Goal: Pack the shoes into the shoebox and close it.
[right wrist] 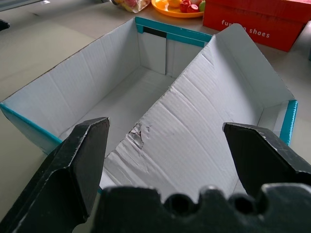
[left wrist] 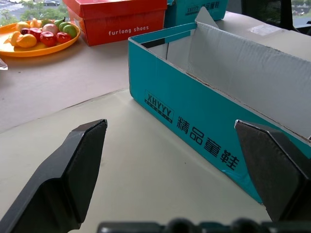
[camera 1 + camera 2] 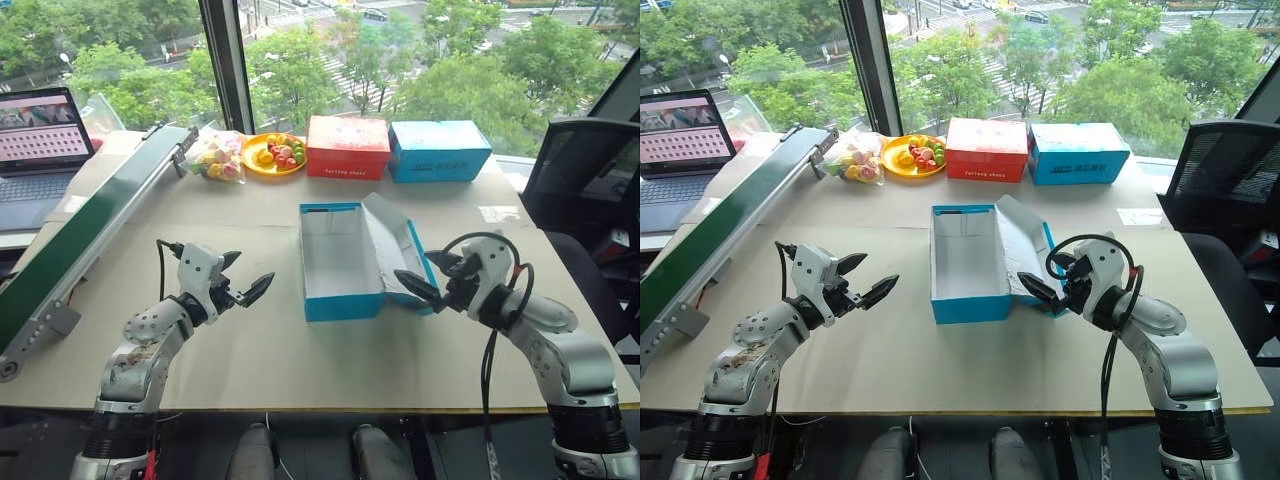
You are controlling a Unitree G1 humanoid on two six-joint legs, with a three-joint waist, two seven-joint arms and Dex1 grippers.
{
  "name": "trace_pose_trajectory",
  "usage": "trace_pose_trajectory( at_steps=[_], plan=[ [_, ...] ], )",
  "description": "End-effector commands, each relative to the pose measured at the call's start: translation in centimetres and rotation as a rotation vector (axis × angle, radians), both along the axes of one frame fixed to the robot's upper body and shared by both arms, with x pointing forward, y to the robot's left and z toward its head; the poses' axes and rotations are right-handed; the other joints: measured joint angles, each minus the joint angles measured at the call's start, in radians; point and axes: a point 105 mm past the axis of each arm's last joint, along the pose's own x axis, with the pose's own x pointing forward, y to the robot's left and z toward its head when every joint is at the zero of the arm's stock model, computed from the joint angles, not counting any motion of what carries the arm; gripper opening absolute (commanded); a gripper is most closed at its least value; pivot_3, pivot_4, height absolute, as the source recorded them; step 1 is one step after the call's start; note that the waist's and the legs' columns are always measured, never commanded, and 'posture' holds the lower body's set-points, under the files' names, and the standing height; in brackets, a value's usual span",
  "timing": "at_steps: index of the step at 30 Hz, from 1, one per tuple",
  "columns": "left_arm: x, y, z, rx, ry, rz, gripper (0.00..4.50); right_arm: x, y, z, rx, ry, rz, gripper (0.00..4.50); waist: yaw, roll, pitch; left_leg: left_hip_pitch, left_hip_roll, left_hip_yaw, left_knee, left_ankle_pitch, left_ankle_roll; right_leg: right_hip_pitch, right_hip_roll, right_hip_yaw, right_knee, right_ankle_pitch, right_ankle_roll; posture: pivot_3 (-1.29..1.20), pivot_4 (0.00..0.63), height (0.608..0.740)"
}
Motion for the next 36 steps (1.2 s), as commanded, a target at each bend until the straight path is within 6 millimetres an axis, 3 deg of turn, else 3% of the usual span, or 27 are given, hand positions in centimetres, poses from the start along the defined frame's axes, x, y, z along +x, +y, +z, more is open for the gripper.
trace_pose_trajectory(
  at_steps=[1,5,9,13,17,23,30,36],
  plan=[
    [0.4,-0.1,1.9,0.011,-0.087,0.008,4.50,0.5,0.5,2.2,0.017,-0.082,-0.008,4.41,0.000,0.000,0.000,0.000,0.000,0.000,0.000,0.000,0.000,0.000,0.000,0.000,0.000,0.000,0.000,0.00,0.150,0.739],
    [2.6,1.9,4.9,-0.025,-0.188,0.190,4.50,2.5,0.7,4.9,0.015,-0.213,-0.102,4.41,-0.002,0.000,0.000,0.000,0.000,-0.001,0.001,0.000,0.000,-0.001,0.000,0.000,0.000,0.001,0.001,0.00,0.150,0.739],
    [4.8,5.9,6.8,-0.036,-0.227,0.443,4.50,4.6,0.7,7.1,0.007,-0.325,-0.178,4.41,-0.002,0.000,0.000,0.000,-0.001,-0.002,0.001,0.002,0.000,0.000,0.000,-0.001,0.000,0.002,0.003,0.00,0.150,0.739],
    [5.1,8.3,7.6,-0.013,-0.248,0.543,4.50,5.1,2.5,7.9,0.009,-0.363,-0.115,4.41,-0.002,0.000,0.000,0.000,-0.001,-0.002,0.000,0.002,0.000,0.000,0.000,-0.001,0.000,0.003,0.001,0.00,0.150,0.739],
    [4.6,10.0,7.7,0.035,-0.246,0.582,4.50,4.3,6.0,7.6,0.086,-0.314,0.094,4.41,0.002,0.000,0.000,-0.002,-0.001,-0.002,-0.004,0.001,0.000,-0.002,0.000,-0.001,0.000,0.002,0.001,0.00,0.150,0.739],
    [3.0,10.1,6.3,0.052,-0.200,0.553,4.50,3.5,8.4,6.9,0.124,-0.277,0.236,4.41,0.003,0.000,0.000,-0.002,-0.001,-0.002,-0.004,0.001,-0.001,-0.002,0.000,-0.002,0.000,0.002,0.000,0.00,0.150,0.739],
    [2.6,10.0,6.7,0.057,-0.222,0.566,4.50,3.7,10.7,6.2,0.112,-0.252,0.309,4.41,0.009,0.000,0.000,-0.002,-0.001,-0.003,-0.002,0.002,-0.002,-0.001,0.000,-0.003,0.001,0.002,0.000,0.00,0.150,0.739],
    [2.8,11.5,6.8,0.051,-0.214,0.632,4.50,3.4,10.9,6.1,0.119,-0.241,0.333,4.41,0.012,0.000,0.000,-0.002,-0.001,-0.003,-0.002,0.002,-0.002,-0.002,0.000,-0.003,0.001,0.002,0.000,0.00,0.150,0.739]
  ],
)
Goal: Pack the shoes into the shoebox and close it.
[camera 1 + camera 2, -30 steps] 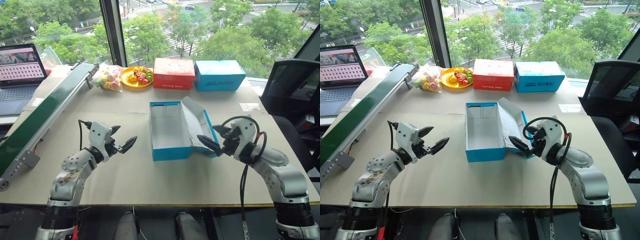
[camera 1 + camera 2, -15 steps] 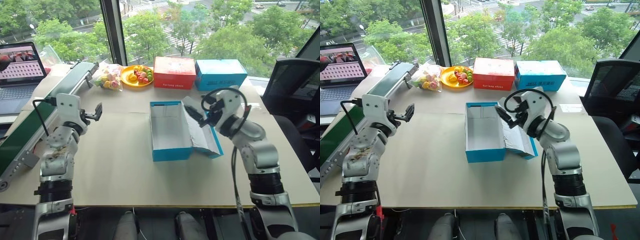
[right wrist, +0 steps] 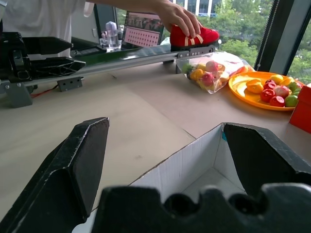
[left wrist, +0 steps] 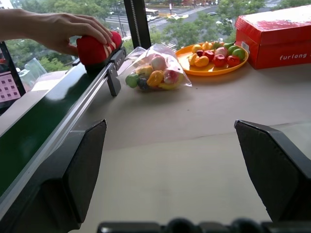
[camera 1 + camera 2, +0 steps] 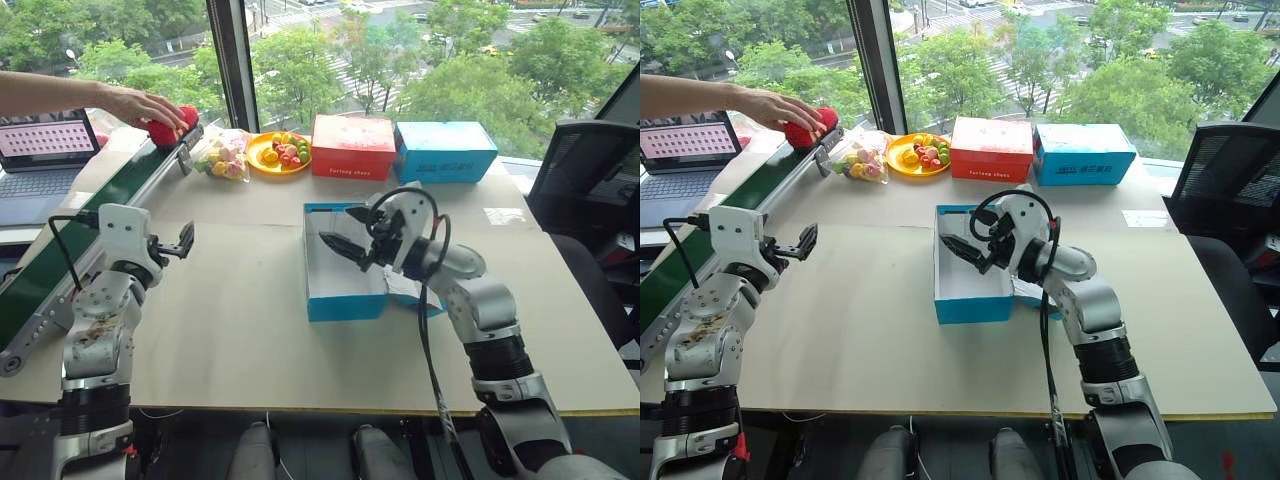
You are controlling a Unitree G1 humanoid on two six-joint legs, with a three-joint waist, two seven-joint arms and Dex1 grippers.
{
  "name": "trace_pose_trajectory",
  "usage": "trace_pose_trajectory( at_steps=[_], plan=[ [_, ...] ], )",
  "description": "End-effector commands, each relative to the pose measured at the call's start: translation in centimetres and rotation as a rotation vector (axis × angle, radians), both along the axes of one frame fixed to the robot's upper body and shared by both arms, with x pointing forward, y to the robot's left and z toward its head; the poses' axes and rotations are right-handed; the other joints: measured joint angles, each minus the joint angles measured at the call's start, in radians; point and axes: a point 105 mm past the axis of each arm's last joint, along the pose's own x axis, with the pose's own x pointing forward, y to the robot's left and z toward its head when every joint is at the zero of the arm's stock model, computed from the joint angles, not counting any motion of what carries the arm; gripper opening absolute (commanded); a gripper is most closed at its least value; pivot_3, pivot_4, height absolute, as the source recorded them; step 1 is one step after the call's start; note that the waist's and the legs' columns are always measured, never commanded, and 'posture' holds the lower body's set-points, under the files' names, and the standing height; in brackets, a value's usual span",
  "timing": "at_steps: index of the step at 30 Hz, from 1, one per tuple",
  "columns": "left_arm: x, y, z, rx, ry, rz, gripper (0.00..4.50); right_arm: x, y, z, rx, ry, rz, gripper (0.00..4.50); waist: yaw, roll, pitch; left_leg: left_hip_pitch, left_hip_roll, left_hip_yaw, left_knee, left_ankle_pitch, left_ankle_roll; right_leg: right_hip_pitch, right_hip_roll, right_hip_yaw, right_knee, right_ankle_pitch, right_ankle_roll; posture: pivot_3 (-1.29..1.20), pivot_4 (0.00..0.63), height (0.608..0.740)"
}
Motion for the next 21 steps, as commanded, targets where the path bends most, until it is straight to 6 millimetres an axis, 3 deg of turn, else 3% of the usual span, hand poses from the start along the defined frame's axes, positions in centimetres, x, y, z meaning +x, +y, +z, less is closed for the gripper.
trace_pose_trajectory(
  at_steps=[1,7,16,21],
  plan=[
    [0.0,1.2,1.7,0.017,-0.045,0.046,4.50,-0.6,0.0,1.4,0.016,-0.059,0.033,4.41,0.003,0.000,0.000,0.000,0.000,0.000,0.000,0.000,0.000,0.000,0.000,0.000,0.000,0.000,0.000,0.00,0.150,0.739],
    [0.8,2.2,1.8,0.024,-0.037,0.076,4.50,-0.7,0.2,1.6,0.011,-0.066,0.047,4.41,0.008,0.000,0.000,0.000,0.000,0.000,0.000,0.000,0.000,0.000,0.000,0.000,0.000,0.000,0.000,0.00,0.150,0.739],
    [0.8,8.1,2.5,0.019,-0.041,0.206,4.50,-1.3,0.9,1.5,-0.002,-0.069,0.093,4.41,0.011,0.000,0.000,0.000,0.000,0.000,-0.001,0.000,0.000,-0.001,0.000,-0.001,0.000,0.000,0.000,0.00,0.150,0.739],
    [0.6,11.1,1.0,-0.037,-0.009,0.278,4.50,-1.5,1.3,1.9,-0.006,-0.072,0.099,4.41,0.013,0.000,0.000,0.000,0.000,0.000,-0.001,0.000,0.000,-0.001,0.000,-0.001,0.000,0.000,0.000,0.00,0.150,0.739]
  ],
)
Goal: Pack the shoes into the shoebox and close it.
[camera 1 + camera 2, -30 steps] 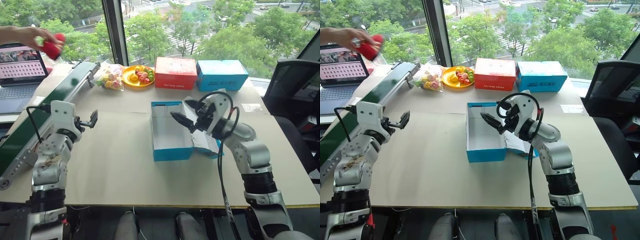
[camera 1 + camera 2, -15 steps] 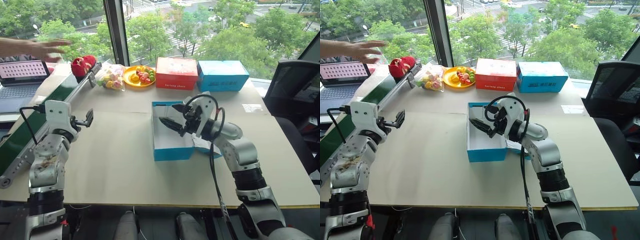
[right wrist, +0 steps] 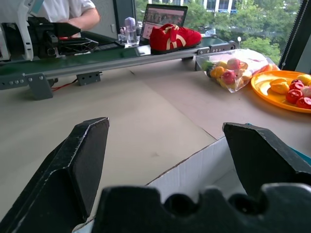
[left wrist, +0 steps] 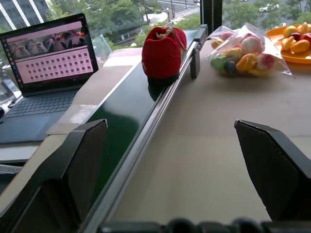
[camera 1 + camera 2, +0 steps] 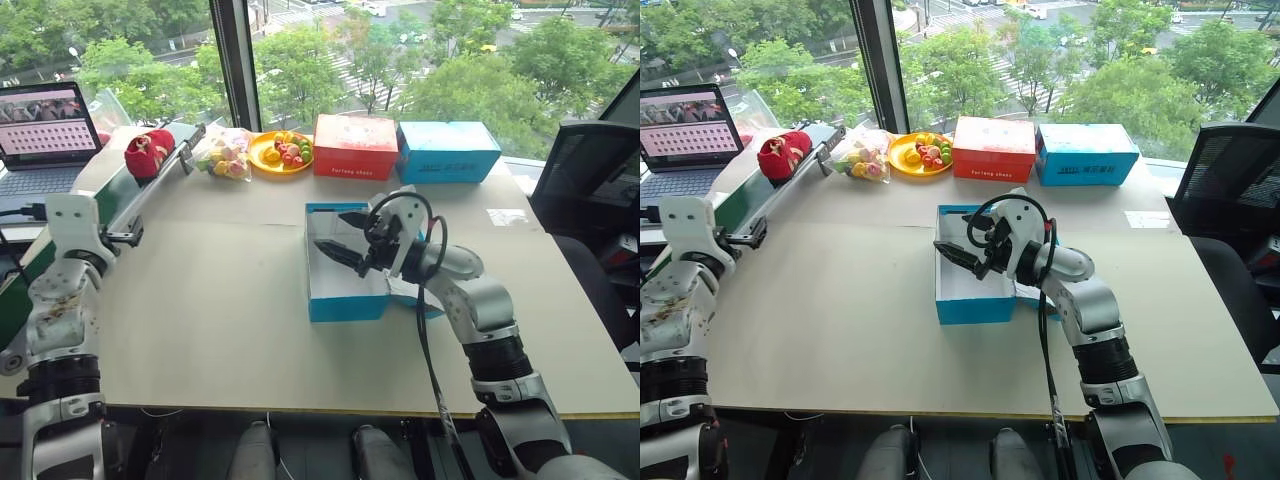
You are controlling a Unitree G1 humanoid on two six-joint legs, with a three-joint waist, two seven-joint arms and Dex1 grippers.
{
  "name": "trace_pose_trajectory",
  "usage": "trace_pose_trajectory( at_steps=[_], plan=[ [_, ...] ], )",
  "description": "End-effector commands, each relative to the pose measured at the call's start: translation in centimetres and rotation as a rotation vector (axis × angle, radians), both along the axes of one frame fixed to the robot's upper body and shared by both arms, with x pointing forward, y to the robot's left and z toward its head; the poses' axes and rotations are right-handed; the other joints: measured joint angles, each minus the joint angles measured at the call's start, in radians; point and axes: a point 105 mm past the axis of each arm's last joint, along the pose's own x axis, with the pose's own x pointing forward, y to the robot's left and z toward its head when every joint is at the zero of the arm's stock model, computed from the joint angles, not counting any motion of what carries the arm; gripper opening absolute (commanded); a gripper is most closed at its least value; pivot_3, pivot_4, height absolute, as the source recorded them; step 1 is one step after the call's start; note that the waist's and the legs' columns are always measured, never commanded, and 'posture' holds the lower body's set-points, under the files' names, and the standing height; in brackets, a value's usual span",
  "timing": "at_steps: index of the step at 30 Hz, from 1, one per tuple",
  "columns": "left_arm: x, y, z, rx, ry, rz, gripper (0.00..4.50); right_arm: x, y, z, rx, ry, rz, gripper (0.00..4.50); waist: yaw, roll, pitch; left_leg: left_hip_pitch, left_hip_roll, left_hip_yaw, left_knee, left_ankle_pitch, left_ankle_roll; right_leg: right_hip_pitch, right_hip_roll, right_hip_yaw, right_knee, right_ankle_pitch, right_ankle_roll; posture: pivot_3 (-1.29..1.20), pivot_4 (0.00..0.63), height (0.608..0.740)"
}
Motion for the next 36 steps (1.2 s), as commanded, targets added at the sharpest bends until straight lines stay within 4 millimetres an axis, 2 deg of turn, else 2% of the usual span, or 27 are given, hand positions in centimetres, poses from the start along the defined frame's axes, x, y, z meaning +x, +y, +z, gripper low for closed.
trace_pose_trajectory(
  at_steps=[1,4,9,16,23,29,34,36],
  plan=[
    [-0.2,1.4,0.9,0.001,-0.052,0.018,4.50,-0.6,0.4,2.0,0.018,-0.065,0.020,4.41,0.001,0.000,0.000,0.000,0.000,0.000,0.000,0.000,0.000,0.000,0.000,0.000,0.000,0.000,0.000,0.00,0.150,0.739],
    [-0.3,2.1,0.3,-0.002,-0.052,0.015,4.50,-0.8,0.5,2.3,0.015,-0.067,0.027,4.41,0.003,0.000,0.000,0.000,0.000,0.000,0.000,0.000,0.000,0.000,0.000,0.000,0.000,0.000,0.000,0.00,0.150,0.739],
    [-1.0,4.3,-1.0,-0.016,-0.024,0.025,4.50,-1.3,0.7,2.7,0.005,-0.064,0.048,4.41,0.003,-0.001,0.000,0.000,0.000,0.000,0.000,0.000,0.000,0.000,0.000,-0.001,0.000,0.000,0.000,0.00,0.150,0.739],
    [-1.0,5.4,-0.9,-0.047,-0.045,0.008,4.50,-2.3,0.9,2.7,0.003,-0.026,0.119,4.41,0.003,-0.001,0.000,0.000,0.000,0.000,0.000,0.000,0.000,0.000,0.000,-0.001,0.000,0.000,-0.001,0.00,0.150,0.739],
    [-1.2,5.6,-2.1,-0.041,-0.006,-0.001,4.50,-3.5,1.1,2.0,-0.030,0.023,0.180,4.41,0.003,-0.001,-0.001,-0.001,0.000,0.000,0.000,0.000,0.000,-0.001,0.000,-0.001,0.000,0.000,-0.001,0.00,0.150,0.739],
    [-1.8,6.4,-3.8,-0.065,0.038,0.054,4.50,-3.6,0.6,1.8,-0.048,0.028,0.164,4.41,0.003,-0.002,-0.001,-0.001,0.000,0.000,0.000,0.000,0.000,-0.001,0.000,-0.001,0.000,0.000,-0.001,0.00,0.150,0.739],
    [-1.8,6.2,-4.4,-0.100,0.044,0.047,4.50,-3.5,0.1,1.9,-0.047,0.025,0.148,4.41,0.003,-0.002,-0.001,-0.001,0.000,0.000,0.000,0.000,-0.001,-0.001,0.000,-0.002,0.000,0.000,-0.001,0.00,0.150,0.739],
    [-1.7,6.0,-4.5,-0.130,0.029,0.036,3.98,-3.5,0.0,1.9,-0.048,0.024,0.142,4.50,0.006,-0.002,-0.001,-0.001,0.000,0.000,0.000,0.000,-0.001,-0.001,0.000,-0.002,0.000,0.000,-0.001,0.00,0.150,0.739]
  ],
)
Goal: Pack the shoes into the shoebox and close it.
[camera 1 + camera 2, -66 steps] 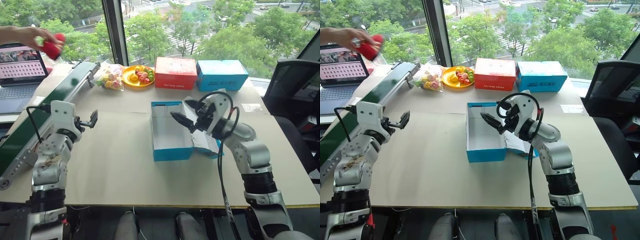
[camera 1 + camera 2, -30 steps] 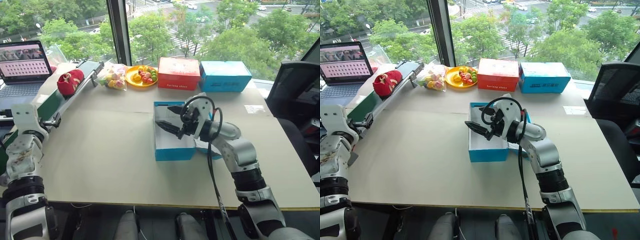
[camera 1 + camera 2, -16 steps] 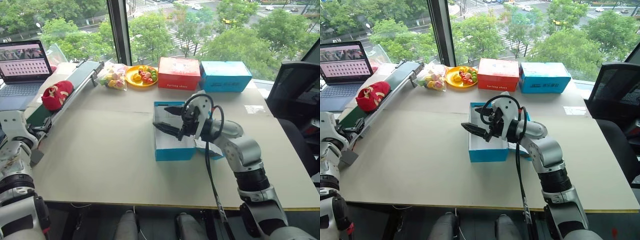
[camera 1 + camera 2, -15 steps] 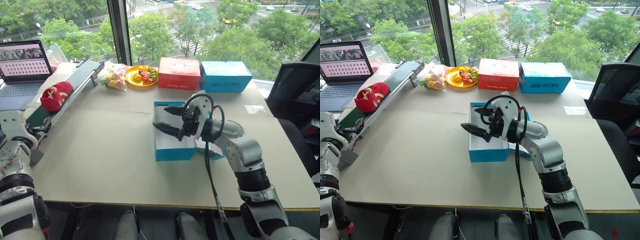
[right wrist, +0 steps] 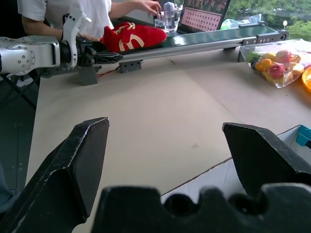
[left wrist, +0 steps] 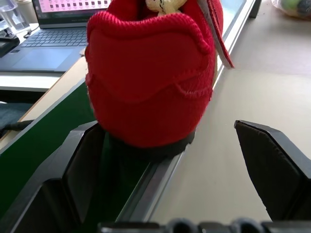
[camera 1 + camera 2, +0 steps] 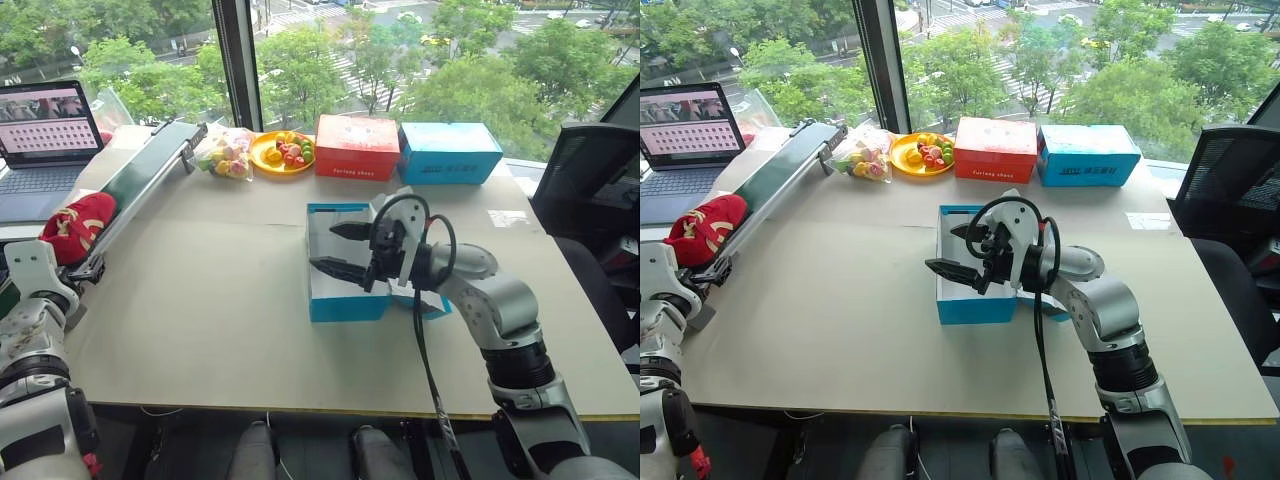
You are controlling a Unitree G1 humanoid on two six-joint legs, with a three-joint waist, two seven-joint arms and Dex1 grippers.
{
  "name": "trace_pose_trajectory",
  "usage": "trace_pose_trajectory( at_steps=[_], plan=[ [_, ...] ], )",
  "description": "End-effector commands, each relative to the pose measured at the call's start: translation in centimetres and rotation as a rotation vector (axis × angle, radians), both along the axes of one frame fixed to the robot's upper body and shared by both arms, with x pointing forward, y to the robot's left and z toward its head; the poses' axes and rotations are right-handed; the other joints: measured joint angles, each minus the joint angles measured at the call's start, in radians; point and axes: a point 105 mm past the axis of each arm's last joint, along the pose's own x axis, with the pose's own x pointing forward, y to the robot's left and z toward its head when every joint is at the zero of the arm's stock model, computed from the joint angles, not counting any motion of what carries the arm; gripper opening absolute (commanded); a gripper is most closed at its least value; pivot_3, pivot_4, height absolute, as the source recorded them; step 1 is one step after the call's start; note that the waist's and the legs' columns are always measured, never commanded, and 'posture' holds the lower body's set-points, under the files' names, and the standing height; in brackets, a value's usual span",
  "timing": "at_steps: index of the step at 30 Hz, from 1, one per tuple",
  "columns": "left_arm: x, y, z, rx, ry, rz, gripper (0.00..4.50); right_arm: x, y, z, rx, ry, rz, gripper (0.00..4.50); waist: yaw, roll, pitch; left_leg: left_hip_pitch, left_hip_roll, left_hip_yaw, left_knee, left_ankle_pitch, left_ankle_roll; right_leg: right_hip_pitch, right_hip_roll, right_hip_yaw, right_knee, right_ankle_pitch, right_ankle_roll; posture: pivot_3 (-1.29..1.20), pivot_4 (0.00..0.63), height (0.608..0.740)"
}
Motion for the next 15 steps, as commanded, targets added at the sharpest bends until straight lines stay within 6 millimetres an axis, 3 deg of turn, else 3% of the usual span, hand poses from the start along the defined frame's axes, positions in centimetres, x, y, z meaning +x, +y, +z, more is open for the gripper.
trace_pose_trajectory(
  at_steps=[1,5,6,11,15],
  plan=[
    [0.2,0.3,1.9,-0.006,-0.074,-0.008,3.83,-0.7,-0.2,1.2,0.023,-0.040,0.012,4.50,0.003,0.000,0.000,0.000,0.000,0.000,0.000,0.000,0.000,0.000,0.000,0.000,0.000,0.000,0.000,0.00,0.150,0.739],
    [0.3,0.2,2.2,0.012,-0.088,-0.008,2.45,-0.7,-0.2,1.0,0.019,-0.036,0.008,4.50,0.009,0.000,0.000,0.000,0.000,0.000,0.000,0.000,0.000,0.000,0.000,-0.001,0.000,0.000,0.000,0.00,0.150,0.739],
    [0.4,0.1,2.4,0.019,-0.091,-0.013,2.32,-0.6,-0.2,0.9,0.017,-0.036,0.006,4.50,0.009,0.000,0.000,0.000,0.000,0.000,0.000,0.000,0.000,0.000,0.000,-0.001,0.000,0.000,0.000,0.00,0.150,0.739],
    [1.2,-0.6,4.2,0.046,-0.154,-0.041,2.20,-0.6,-0.1,0.9,0.017,-0.036,0.005,4.50,0.009,-0.001,0.000,0.000,0.000,0.000,0.000,0.000,0.000,0.000,0.000,-0.001,0.000,0.000,0.000,0.00,0.150,0.739],
    [2.8,-3.0,7.6,0.093,-0.274,-0.125,2.20,-0.3,-0.2,1.1,0.031,-0.042,-0.002,4.50,0.010,-0.002,0.000,-0.001,0.000,0.000,0.001,0.000,0.000,0.000,0.000,-0.001,0.000,0.000,0.000,0.00,0.150,0.739]
  ],
)
